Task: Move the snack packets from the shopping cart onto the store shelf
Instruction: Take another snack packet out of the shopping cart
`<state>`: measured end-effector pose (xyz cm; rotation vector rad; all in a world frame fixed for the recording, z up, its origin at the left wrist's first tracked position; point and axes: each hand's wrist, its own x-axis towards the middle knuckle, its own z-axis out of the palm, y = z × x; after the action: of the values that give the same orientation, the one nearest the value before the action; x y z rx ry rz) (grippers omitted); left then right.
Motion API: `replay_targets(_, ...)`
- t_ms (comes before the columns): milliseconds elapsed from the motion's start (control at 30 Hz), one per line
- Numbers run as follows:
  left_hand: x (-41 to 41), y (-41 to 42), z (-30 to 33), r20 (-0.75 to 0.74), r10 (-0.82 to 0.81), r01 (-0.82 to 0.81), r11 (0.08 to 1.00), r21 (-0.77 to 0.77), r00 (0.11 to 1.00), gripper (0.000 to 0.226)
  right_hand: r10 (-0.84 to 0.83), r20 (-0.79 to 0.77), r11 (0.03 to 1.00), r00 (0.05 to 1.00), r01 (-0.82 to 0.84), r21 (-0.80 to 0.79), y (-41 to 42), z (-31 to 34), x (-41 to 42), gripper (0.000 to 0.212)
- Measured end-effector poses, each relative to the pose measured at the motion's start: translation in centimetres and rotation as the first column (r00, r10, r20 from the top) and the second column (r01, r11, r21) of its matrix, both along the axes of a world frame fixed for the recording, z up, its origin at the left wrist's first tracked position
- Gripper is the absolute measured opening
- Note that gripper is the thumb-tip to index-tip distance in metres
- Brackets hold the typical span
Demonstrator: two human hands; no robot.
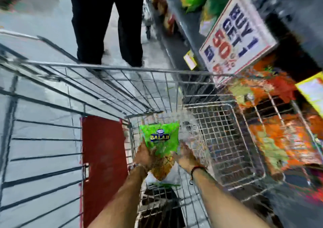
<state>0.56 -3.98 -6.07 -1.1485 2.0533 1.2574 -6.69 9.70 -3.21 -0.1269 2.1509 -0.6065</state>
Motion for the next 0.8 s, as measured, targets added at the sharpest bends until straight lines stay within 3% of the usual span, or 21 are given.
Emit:
replay_targets(67,0.2,-0.6,-4.6,0.063,0.091,-0.097,0.990,0.099,0.994,0.077,-0.134,0.065,0.989,0.989,0.138,-0.051,-0.6,-2.4,0.5,0.085)
replay_targets(167,-0.3,-1.1,-6.3,0.058,0.230,-0.236,0.964,0.122,0.971,0.091,-0.306,0.135,0.940,0.942,0.322,-0.117,-1.5,-4.5,0.7,0.069)
replay_targets(233,-0.7,-1.2,-6.3,0.041,0.199,-0.203,0.972,0.118,0.979,0.080,-0.378,0.108,0.913,0.920,0.390,-0.124,-1.9,-5.6,0.6,0.074)
replay_targets(300,-1.4,-1.1,-5.3,0.028,0.211,-0.213,0.970,0.118,0.977,0.050,-0.398,-0.004,0.916,0.917,0.398,-0.044,-2.3,-6.6,0.4,0.078)
replay_targets(400,-1.6,-0.9,-4.8,0.032,0.270,-0.272,0.956,0.112,0.962,0.033,-0.419,-0.015,0.908,0.908,0.419,0.021,-2.8,-6.6,0.0,0.075)
replay_targets(533,-2.0,-0.1,-1.5,0.007,0.360,-0.355,0.917,0.184,0.933,0.039,-0.469,0.019,0.883,0.883,0.469,-0.003,-2.6,-4.5,-0.8,0.068)
replay_targets(633,-2.3,0.7,2.0,-0.095,0.485,-0.450,0.856,0.256,0.869,0.036,-0.477,0.018,0.875,0.879,0.476,-0.082,-2.2,-0.9,-1.4,0.061)
replay_targets(700,-2.6,1.0,4.3,-0.163,0.507,-0.440,0.839,0.321,0.847,0.030,-0.463,0.021,0.872,0.886,0.460,-0.169,-1.9,1.5,-1.9,0.067)
replay_targets(800,-3.3,2.1,9.2,-0.292,0.457,-0.340,0.863,0.374,0.840,0.043,-0.487,-0.067,0.846,0.871,0.451,-0.283,0.1,6.7,-2.9,0.060)
